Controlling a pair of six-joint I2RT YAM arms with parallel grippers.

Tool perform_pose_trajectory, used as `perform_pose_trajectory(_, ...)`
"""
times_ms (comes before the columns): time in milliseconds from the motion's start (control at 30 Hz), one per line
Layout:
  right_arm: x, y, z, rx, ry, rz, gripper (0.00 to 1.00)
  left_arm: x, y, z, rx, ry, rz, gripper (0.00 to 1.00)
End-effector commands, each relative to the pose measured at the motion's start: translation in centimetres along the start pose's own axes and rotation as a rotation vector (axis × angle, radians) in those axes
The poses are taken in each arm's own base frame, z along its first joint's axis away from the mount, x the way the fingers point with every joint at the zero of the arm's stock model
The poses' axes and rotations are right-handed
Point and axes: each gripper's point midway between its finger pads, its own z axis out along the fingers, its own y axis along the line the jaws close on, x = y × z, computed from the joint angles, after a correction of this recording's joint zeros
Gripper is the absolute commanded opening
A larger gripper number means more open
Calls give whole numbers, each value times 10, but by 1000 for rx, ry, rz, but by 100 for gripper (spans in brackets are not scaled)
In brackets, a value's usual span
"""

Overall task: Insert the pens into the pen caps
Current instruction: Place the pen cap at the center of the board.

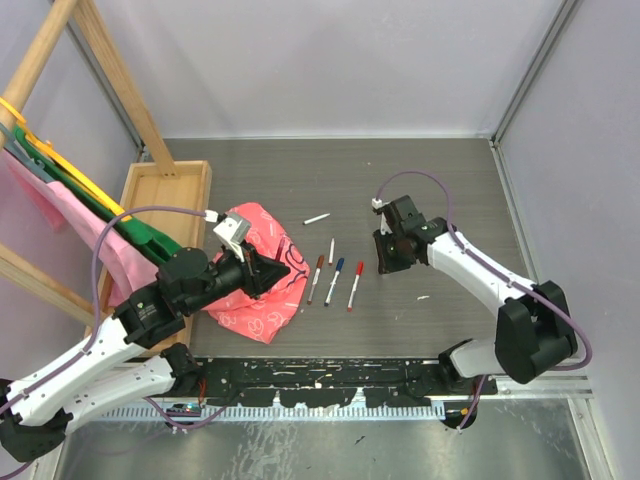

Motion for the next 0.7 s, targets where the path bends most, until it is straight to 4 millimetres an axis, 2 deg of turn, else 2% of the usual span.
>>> perform_pose_trajectory(0, 7, 0, 9, 6, 27, 23, 5, -27, -10, -5, 20, -76, -3, 0)
perform_pose_trajectory(233, 23, 8, 29, -7, 88, -8, 13, -28, -10, -2, 19, -74, -5, 0)
perform_pose_trajectory(667, 24, 12, 61, 40, 109, -67, 25, -27, -10, 0, 19, -68, -11, 0)
